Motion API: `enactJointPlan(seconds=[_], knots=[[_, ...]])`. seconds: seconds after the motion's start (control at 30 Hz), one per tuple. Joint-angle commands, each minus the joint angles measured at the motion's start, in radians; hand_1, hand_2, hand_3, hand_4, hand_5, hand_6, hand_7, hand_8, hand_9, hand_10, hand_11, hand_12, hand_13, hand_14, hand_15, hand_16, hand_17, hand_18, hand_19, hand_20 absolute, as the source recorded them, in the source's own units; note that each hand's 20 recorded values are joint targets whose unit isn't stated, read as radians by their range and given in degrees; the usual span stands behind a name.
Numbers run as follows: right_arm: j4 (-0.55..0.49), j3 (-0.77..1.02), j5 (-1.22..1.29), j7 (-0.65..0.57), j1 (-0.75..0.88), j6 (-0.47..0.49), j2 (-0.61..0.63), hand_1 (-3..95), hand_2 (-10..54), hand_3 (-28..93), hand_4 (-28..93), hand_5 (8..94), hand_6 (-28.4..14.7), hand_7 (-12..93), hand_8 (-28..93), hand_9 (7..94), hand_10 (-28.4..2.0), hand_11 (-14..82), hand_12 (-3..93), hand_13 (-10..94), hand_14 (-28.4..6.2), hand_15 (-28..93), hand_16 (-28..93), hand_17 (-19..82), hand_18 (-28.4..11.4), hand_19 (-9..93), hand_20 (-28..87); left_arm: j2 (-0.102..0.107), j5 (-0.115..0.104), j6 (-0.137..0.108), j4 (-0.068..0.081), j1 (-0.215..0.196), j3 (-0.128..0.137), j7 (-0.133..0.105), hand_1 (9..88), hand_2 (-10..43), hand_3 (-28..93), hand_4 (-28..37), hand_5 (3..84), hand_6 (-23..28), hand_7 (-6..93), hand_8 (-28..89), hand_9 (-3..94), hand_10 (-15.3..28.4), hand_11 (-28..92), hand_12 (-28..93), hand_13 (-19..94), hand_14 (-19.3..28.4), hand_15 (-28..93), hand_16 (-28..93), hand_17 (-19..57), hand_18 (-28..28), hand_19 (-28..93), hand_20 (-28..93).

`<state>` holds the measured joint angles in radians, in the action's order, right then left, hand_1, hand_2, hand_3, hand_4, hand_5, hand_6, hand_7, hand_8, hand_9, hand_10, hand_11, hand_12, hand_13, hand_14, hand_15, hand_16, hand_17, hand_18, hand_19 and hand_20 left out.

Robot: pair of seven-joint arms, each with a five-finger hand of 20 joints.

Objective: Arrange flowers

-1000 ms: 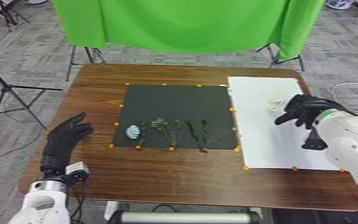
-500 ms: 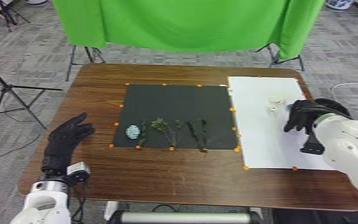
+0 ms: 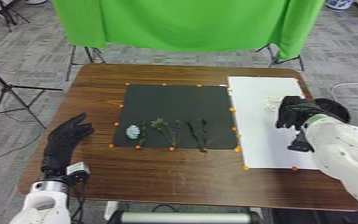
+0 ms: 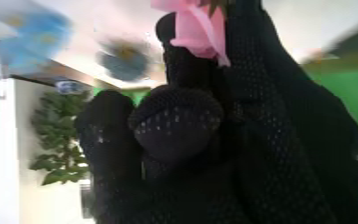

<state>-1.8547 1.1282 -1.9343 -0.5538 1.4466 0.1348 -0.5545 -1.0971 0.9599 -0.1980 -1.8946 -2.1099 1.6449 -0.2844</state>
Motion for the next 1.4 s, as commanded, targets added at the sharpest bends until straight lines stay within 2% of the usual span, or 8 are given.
enactJointPlan(seconds=[0.03,0.27,0.53,0.67,1.07,1.13,1.33,1.4], knots=[[-0.044,-0.175,-0.016,0.095,-0.304,-0.134,-0.091,62.6,-9.5,64,-16,77.6,-0.3,29,6,83.3,-11.9,9.7,41.4,88,-2.7,62,31,61,-13.2,93,50,0.0,-0.003,-0.001,-0.004,-0.02,0.006,0.008,23.4,-9.5,69,-28.3,47.1,-0.3,14.5,-8,49.6,13.0,22,14,40,17.7,27,1,7.5,14.3,9,20],[0.045,-0.44,-0.029,0.166,-0.518,-0.195,-0.344,61.9,-9.5,65,-16,77.9,0.0,29,6,83.6,-12.0,9.3,41.5,88,-2.6,62,32,61,-13.0,93,51,-0.007,-0.008,0.004,0.002,-0.016,-0.005,0.005,23.3,-9.5,69,-28.3,47.1,-0.3,14.5,-8,49.6,12.9,22,14,40,17.6,27,1,7.4,14.4,10,20],[0.229,-0.565,-0.034,0.192,-0.571,-0.201,-0.611,61.7,-9.5,65,-16,78.0,0.4,29,6,83.7,-11.8,9.0,41.6,88,-2.5,62,32,62,-12.8,93,52,-0.005,-0.006,0.011,0.009,0.002,-0.018,0.006,23.2,-9.5,69,-28.3,47.2,-0.3,14.6,-8,49.6,12.9,22,14,40,17.7,27,1,7.4,14.4,10,20],[0.281,-0.627,-0.041,0.177,-0.591,-0.227,-0.649,61.6,-9.5,65,-16,77.6,0.6,30,6,83.2,-11.7,8.8,41.6,88,-2.3,62,32,62,-12.8,93,52,0.004,-0.004,0.011,0.016,0.018,-0.023,0.003,23.3,-9.5,69,-28.3,47.3,-0.6,14.9,-8,49.5,12.9,22,14,40,17.6,27,1,7.5,14.4,10,20],[0.408,-0.732,-0.056,0.164,-0.627,-0.265,-0.729,61.1,-9.5,64,-16,77.0,0.8,31,5,83.1,-11.4,8.6,41.3,88,-2.2,63,32,62,-12.6,93,53,0.019,-0.018,-0.012,0.018,0.041,-0.025,-0.018,22.8,-8.5,69,-28.3,47.9,-0.7,15.2,-8,49.6,13.0,22,14,40,17.8,27,1,8.2,13.8,9,19],[0.427,-0.741,-0.061,0.165,-0.63,-0.269,-0.745,61.1,-9.5,64,-16,77.0,0.8,31,4,83.1,-11.4,8.7,41.3,88,-2.2,63,32,62,-12.6,93,53,0.022,-0.026,-0.026,0.018,0.045,-0.032,-0.03,21.9,-7.3,69,-28.3,48.2,-0.7,15.2,-8,49.8,13.1,22,14,41,17.8,27,1,8.9,12.8,8,19],[0.481,-0.763,-0.061,0.162,-0.636,-0.323,-0.783,61.0,-9.5,65,-16,76.8,0.8,31,4,83.1,-11.3,8.3,40.8,88,-2.3,63,32,62,-12.6,93,53,0.029,-0.055,-0.083,0.028,0.074,-0.064,-0.078,21.5,7.5,71,-28.3,51.8,3.0,12.2,-8,52.8,15.1,18,8,41,15.0,16,-3,13.6,6.9,4,19],[0.498,-0.767,-0.066,0.162,-0.636,-0.33,-0.796,61.0,-9.5,65,-16,76.8,0.9,31,4,83.1,-11.1,8.2,40.5,88,-2.3,63,32,62,-12.6,93,53,0.03,-0.067,-0.079,0.031,0.074,-0.063,-0.094,22.3,10.5,72,-28.3,52.1,3.7,11.7,-8,52.5,15.3,17,7,40,14.1,15,-4,14.1,6.1,3,19]])
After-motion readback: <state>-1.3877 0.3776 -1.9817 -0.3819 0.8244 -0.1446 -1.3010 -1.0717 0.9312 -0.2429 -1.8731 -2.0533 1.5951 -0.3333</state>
